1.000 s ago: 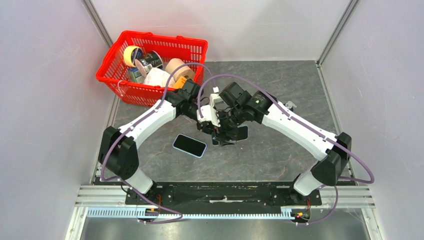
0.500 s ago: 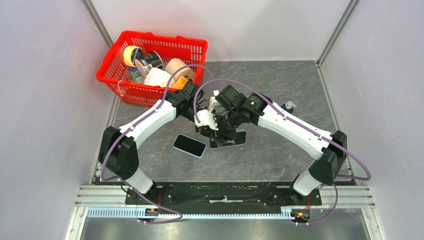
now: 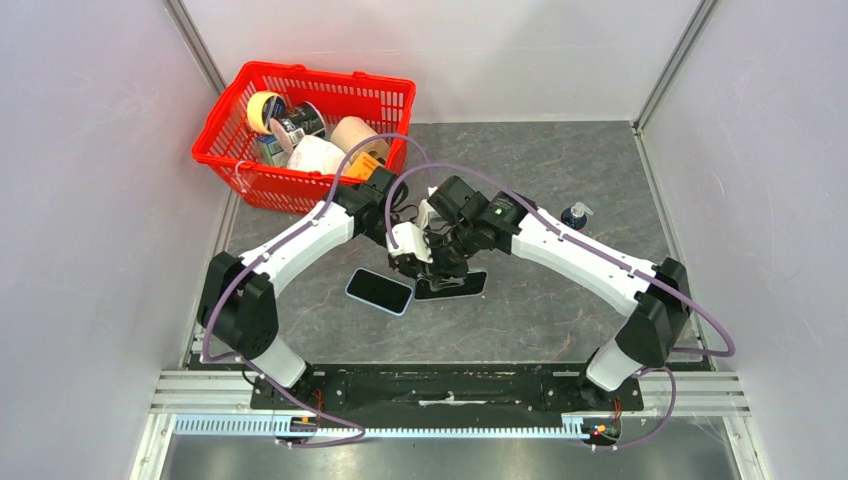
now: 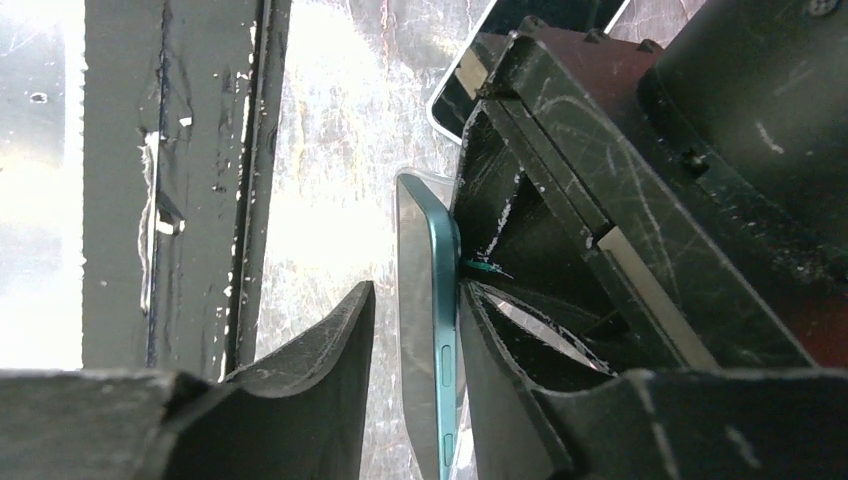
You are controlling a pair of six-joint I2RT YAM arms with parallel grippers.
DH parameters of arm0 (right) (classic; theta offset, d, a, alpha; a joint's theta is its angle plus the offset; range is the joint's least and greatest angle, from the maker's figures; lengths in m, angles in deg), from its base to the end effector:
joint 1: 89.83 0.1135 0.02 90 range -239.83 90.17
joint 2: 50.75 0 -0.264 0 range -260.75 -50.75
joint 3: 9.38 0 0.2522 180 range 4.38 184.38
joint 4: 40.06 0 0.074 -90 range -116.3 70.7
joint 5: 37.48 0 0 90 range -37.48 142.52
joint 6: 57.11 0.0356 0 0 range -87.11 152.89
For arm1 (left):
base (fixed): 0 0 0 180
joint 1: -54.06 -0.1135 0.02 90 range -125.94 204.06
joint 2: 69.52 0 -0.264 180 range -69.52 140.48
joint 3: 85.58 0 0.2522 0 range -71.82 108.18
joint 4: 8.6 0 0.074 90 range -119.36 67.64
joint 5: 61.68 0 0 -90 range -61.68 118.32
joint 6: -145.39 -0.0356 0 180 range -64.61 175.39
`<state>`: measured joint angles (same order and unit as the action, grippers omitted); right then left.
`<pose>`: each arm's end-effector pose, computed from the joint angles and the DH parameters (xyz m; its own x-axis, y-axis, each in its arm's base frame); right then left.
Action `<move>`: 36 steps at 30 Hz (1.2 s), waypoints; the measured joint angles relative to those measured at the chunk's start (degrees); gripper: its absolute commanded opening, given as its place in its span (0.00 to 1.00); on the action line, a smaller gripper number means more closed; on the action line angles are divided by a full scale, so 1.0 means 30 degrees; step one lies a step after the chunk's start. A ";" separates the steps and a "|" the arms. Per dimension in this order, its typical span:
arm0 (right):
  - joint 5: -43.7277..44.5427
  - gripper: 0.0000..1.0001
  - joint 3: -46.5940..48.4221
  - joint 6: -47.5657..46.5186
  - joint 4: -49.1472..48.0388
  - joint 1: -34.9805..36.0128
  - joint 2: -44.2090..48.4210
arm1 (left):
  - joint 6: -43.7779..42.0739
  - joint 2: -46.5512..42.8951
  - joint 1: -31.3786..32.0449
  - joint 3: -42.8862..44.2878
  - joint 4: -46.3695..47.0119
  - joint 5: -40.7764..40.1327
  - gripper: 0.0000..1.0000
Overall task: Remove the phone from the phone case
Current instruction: Remove the phone case from the phone.
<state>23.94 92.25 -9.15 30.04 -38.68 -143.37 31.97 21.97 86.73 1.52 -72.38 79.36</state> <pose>0.1950 0.2693 0.3246 0.1473 -0.7546 -0.6395 -0.9834 -0.1812 -0.0127 0.2495 -0.1929 0.2686 -0.4854 0.6082 -0.6281 0.8454 0.1433 -0.5146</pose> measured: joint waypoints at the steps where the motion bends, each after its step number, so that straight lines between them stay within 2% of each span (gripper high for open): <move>1: -0.0007 0.40 -0.0313 0.0087 -0.0372 0.0000 0.0029 | -0.0029 0.0000 0.0000 -0.0109 0.0051 -0.0168 0.02; 17: 0.0998 0.35 -0.5158 0.1093 -0.4991 0.0627 0.0270 | -0.0328 0.0211 0.1005 -0.3177 0.2958 -0.2011 0.02; 26: 0.1574 0.36 -0.6732 0.1144 -0.5967 0.1035 0.0248 | -0.0131 0.0204 0.1654 -0.5399 0.6309 -0.2390 0.02; 36: 0.2310 0.43 -0.7031 0.1158 -0.6579 0.1588 -0.0379 | -0.0022 0.0204 0.1719 -0.6207 0.7395 -0.2987 0.02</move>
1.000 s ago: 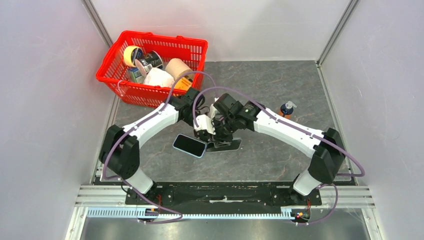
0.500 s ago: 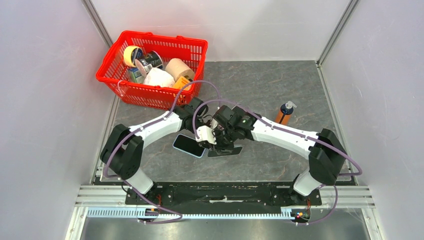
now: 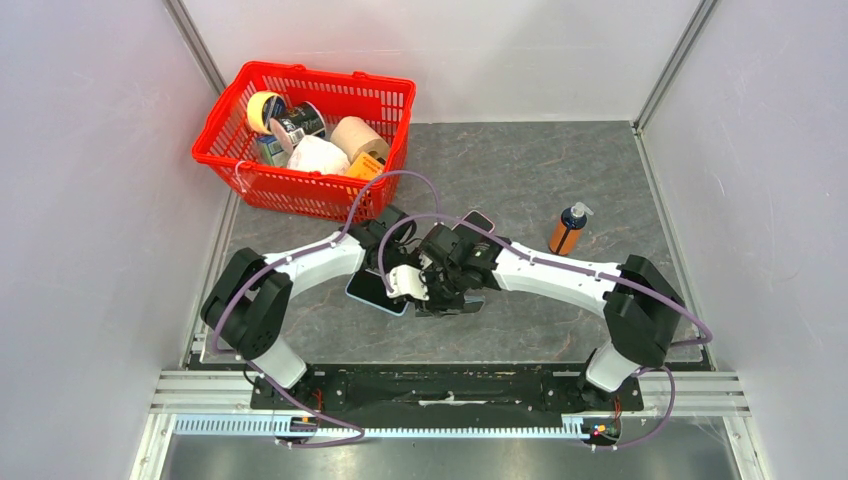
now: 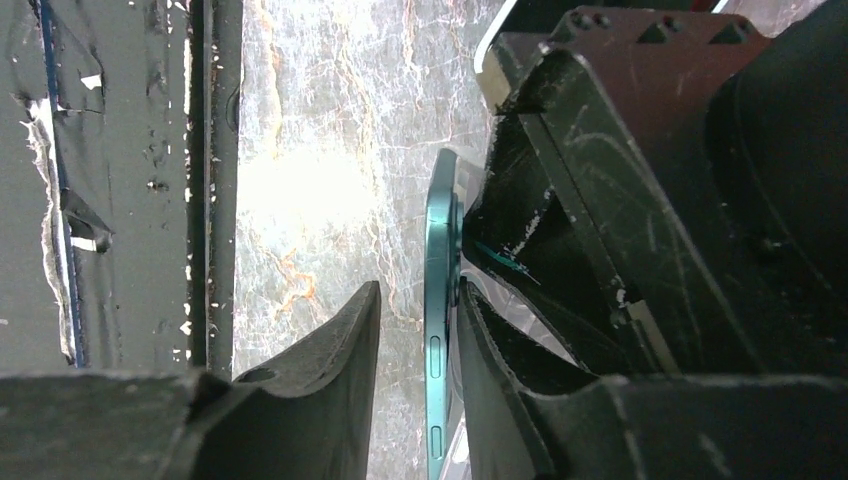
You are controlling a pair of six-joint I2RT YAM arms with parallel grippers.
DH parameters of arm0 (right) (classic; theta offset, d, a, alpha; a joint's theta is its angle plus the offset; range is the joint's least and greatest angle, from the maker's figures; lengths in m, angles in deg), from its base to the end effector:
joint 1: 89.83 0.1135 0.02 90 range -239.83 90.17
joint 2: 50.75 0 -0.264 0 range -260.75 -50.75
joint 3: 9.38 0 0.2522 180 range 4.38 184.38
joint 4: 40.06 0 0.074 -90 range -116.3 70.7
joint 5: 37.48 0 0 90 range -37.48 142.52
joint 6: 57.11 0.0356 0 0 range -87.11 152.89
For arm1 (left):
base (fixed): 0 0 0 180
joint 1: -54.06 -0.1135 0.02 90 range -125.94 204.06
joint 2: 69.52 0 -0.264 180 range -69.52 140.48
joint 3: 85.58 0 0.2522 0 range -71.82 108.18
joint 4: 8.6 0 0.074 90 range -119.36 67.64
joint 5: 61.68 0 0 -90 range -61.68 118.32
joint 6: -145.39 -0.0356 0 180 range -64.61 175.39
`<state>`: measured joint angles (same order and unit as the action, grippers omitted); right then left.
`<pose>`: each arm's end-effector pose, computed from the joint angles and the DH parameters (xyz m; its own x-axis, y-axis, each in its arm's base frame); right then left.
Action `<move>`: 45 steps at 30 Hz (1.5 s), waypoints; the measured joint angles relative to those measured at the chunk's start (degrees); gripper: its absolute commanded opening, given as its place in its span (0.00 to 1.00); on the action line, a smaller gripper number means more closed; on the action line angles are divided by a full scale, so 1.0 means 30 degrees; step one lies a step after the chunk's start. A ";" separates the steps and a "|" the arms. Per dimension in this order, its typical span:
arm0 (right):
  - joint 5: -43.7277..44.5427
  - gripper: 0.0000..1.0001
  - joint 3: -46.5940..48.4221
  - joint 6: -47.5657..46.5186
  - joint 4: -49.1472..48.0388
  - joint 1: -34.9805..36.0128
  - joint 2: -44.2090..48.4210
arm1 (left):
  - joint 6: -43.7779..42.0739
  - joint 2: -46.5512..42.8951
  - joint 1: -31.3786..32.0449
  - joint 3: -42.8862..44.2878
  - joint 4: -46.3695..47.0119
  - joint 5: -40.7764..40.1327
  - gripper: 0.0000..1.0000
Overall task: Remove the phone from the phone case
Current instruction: Remove the phone case from the phone.
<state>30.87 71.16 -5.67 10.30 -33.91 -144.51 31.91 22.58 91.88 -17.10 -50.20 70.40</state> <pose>0.1743 0.2811 0.2234 0.1448 -0.8199 -0.5539 -0.9867 -0.1614 -0.0190 0.2246 -0.2045 0.1851 -0.3881 0.6756 -0.6269 0.9067 0.1580 -0.3911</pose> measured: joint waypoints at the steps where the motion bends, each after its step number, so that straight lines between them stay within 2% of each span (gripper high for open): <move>1: 0.0146 0.44 0.0000 0.0022 -0.0022 0.0044 -0.0044 | 0.0000 0.0000 0.0000 -0.0109 0.0138 -0.0051 0.02; 7: 0.0699 0.50 0.0000 0.0044 0.0007 0.0299 -0.0423 | 0.0007 0.0000 0.0000 -0.0393 0.0510 -0.0357 0.02; 13: 0.1005 0.45 0.0240 0.0044 0.0240 0.0495 -0.0896 | 0.0036 0.0000 -0.0007 -0.0627 0.0787 -0.0612 0.02; 20: 0.1800 0.26 0.0568 0.0182 0.0117 0.0583 -0.1457 | 0.0029 0.0000 -0.0007 -0.0874 0.1027 -0.0925 0.02; 23: 0.2259 0.15 0.0656 0.0226 -0.0022 0.0583 -0.1545 | 0.0022 0.0000 -0.0007 -0.0874 0.1049 -0.1020 0.02; 26: 0.2688 0.00 0.0729 0.0459 -0.0102 0.0605 -0.1596 | 0.0153 0.0000 -0.0007 -0.0874 0.1042 -0.1107 0.02; 37: 0.2994 0.00 0.0729 0.0634 0.0066 0.0707 -0.1086 | 0.0211 -0.0102 0.0051 -0.0801 0.1042 -0.1319 0.02; 45: 0.2885 0.00 0.0051 0.0714 0.0423 0.0641 0.0211 | 0.0160 0.0124 0.0627 0.0277 0.0073 -0.1173 0.02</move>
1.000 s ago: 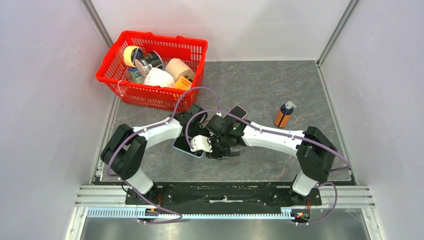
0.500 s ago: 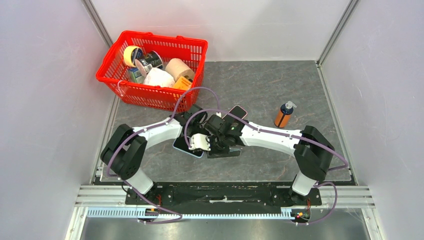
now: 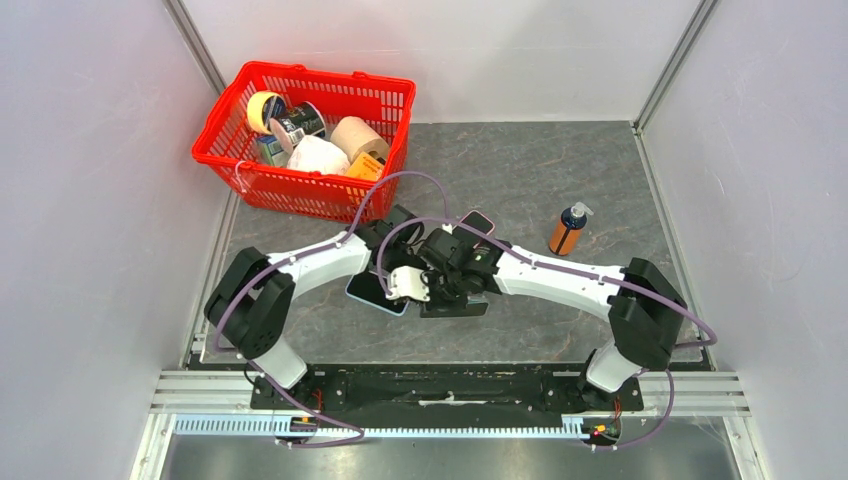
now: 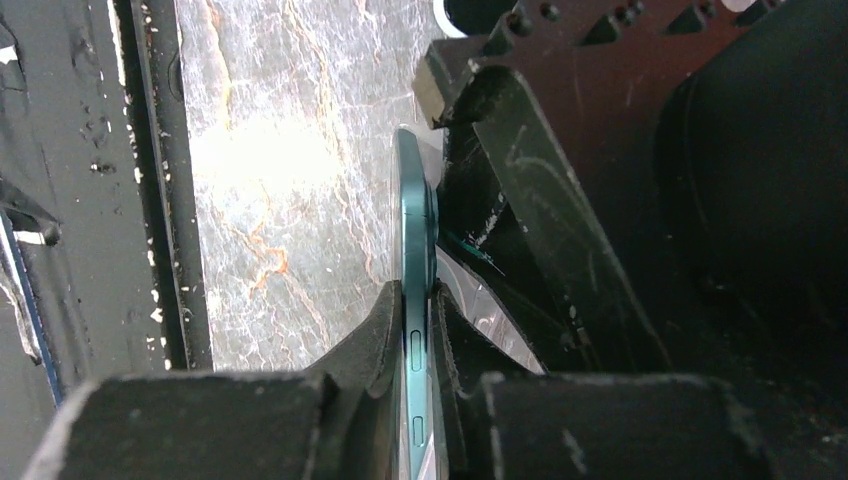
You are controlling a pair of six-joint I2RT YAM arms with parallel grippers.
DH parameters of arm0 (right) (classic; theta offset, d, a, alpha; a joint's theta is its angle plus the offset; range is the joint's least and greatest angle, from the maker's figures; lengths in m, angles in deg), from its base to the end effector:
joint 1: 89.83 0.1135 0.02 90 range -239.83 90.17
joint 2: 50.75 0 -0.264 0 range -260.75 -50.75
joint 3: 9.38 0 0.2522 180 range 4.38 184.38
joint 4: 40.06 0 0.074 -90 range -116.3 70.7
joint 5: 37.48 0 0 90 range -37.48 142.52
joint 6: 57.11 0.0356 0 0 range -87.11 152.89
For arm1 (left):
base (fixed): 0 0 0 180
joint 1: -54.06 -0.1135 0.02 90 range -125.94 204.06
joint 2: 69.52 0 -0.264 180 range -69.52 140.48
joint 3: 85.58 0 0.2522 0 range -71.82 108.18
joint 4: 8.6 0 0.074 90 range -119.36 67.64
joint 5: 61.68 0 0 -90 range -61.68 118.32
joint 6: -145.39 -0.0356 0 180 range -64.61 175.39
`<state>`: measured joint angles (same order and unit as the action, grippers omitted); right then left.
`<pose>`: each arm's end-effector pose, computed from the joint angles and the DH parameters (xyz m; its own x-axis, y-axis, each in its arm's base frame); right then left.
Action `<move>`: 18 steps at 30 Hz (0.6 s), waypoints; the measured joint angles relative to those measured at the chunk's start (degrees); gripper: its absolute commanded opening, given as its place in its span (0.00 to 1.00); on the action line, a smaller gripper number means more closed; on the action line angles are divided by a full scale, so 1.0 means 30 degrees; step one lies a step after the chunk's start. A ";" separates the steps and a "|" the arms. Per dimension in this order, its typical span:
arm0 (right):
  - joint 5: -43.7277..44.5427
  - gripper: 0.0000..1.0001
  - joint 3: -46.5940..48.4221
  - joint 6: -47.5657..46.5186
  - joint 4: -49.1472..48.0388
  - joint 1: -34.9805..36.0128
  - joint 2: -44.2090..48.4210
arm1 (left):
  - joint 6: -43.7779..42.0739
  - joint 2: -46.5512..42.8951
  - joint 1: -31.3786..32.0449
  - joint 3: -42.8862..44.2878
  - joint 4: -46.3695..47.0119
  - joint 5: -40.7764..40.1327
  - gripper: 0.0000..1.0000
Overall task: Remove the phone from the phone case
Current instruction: Remove the phone case from the phone.
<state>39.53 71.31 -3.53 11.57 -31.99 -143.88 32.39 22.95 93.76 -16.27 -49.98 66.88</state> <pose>0.1679 0.2821 0.2250 0.1356 -0.8712 -0.4719 -0.9901 -0.1016 -0.0969 0.2221 -0.2132 0.1861 -0.3637 0.6991 -0.6156 0.9210 0.1709 -0.3501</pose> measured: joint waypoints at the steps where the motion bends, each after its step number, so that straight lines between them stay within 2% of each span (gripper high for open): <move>1: -0.0007 0.00 -0.0102 0.0022 0.0029 -0.0058 0.0153 | -0.0080 0.0146 0.0058 0.0204 -0.0124 0.0204 0.02; 18: -0.0146 0.00 -0.1319 0.0889 -0.0597 -0.0729 0.0867 | -0.0277 0.2579 0.0131 0.2448 -0.1086 0.0838 0.02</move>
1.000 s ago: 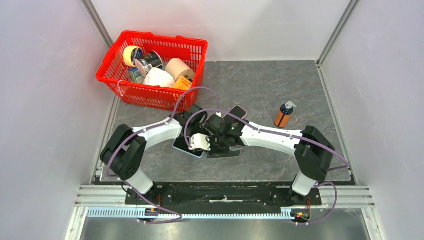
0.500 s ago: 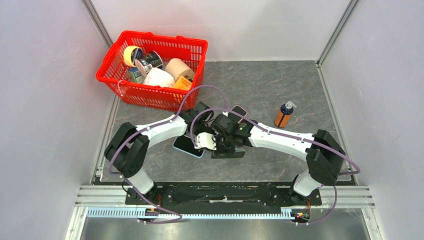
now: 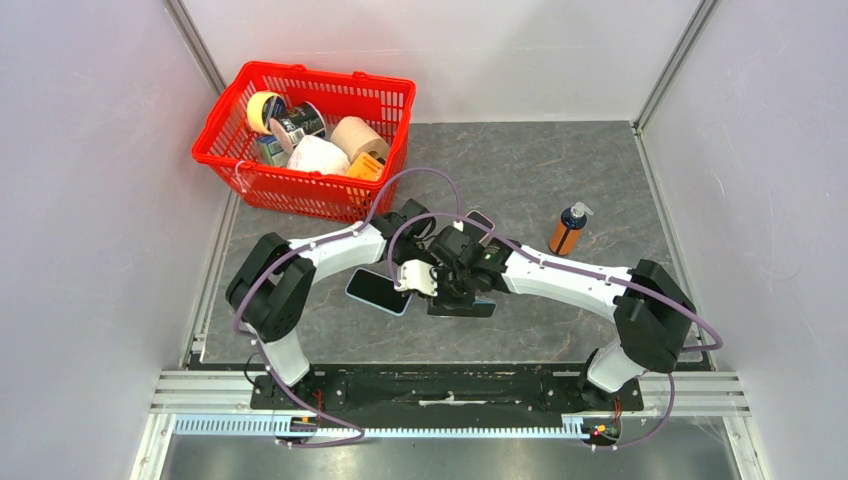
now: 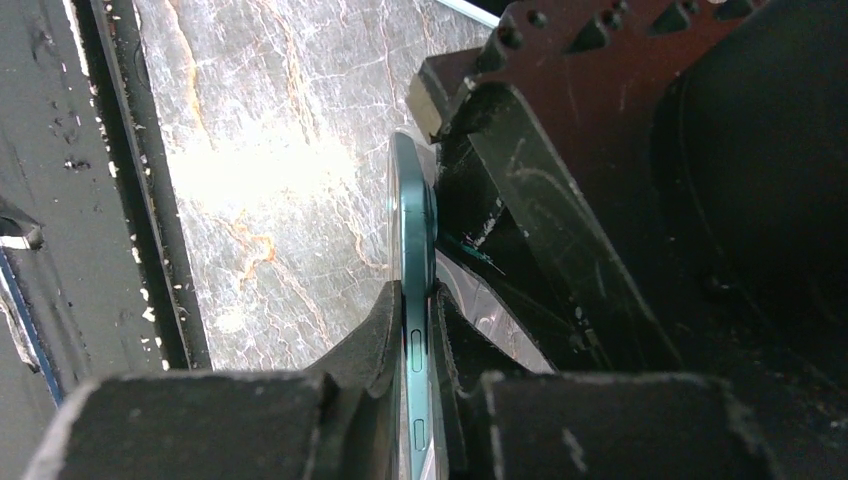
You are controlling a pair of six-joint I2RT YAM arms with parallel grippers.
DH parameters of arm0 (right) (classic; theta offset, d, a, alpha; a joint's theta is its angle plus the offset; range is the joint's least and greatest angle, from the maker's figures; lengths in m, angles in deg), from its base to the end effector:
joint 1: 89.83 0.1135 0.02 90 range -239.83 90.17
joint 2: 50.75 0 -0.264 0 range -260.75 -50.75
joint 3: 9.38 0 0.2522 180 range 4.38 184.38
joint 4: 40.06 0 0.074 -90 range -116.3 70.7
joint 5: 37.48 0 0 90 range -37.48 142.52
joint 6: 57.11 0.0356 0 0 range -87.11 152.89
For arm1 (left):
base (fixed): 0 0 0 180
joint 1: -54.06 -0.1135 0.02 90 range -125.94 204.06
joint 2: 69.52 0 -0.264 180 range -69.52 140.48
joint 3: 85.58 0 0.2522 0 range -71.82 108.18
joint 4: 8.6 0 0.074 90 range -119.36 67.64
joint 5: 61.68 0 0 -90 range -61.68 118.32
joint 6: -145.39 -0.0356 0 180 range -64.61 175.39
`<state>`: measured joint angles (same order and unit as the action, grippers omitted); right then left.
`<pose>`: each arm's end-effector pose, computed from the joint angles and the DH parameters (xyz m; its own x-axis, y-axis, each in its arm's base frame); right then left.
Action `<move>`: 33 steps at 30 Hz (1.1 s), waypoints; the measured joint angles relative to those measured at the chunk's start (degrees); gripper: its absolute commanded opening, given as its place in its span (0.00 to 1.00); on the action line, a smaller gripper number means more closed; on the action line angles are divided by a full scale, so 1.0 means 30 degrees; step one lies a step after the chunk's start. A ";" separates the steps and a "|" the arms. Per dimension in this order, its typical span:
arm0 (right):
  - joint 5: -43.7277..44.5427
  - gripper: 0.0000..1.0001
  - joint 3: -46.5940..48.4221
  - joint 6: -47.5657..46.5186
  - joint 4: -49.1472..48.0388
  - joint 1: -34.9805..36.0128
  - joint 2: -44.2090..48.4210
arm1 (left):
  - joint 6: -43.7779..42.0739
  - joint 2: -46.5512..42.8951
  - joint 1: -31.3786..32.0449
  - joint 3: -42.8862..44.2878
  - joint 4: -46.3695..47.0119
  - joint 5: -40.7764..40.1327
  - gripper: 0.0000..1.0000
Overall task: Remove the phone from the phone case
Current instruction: Remove the phone case from the phone.
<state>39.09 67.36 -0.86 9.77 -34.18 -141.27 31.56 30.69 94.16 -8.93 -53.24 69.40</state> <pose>0.1713 0.2652 0.2201 0.0582 -0.8725 -0.4852 -0.9969 -0.0254 -0.0739 0.2415 -0.2339 0.1789 -0.3781 0.7165 -0.5862 0.9018 0.1420 -0.4081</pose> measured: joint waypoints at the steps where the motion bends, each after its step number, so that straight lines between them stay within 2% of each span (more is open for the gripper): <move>1: 0.0029 0.00 -0.0036 0.0058 -0.0066 0.0000 0.0000 | 0.0073 0.0095 -0.0058 0.0073 -0.0022 -0.0007 0.02; 17: 0.0597 0.00 -0.0386 0.0219 -0.0597 0.0000 -0.0007 | 0.1166 0.0976 -0.0168 0.0699 -0.0080 -0.0364 0.02; 19: 0.0721 0.07 -0.0415 0.0335 -0.0685 0.0000 -0.0007 | 0.1173 0.0976 -0.0168 0.0699 -0.0066 -0.0364 0.02; 22: 0.0918 0.24 -0.0408 0.0495 -0.0758 0.0036 -0.0073 | 0.1158 0.0976 -0.0175 0.0699 0.0029 -0.0372 0.02; 24: 0.1005 0.30 -0.0350 0.0583 -0.0750 0.0073 -0.0168 | 0.1144 0.0976 -0.0175 0.0663 0.0066 -0.0386 0.02; 27: 0.1151 0.36 -0.0146 0.0525 -0.0685 0.0146 -0.0546 | 0.1137 0.0765 -0.0226 0.0313 0.0372 -0.0401 0.02; 33: 0.1005 0.38 0.0481 0.0386 -0.0736 0.0736 -0.1144 | 0.1064 -0.0525 -0.0597 -0.1100 0.0874 -0.0568 0.02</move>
<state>42.11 68.80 0.29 7.57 -31.97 -144.71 34.75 29.11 92.36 -12.23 -50.61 67.69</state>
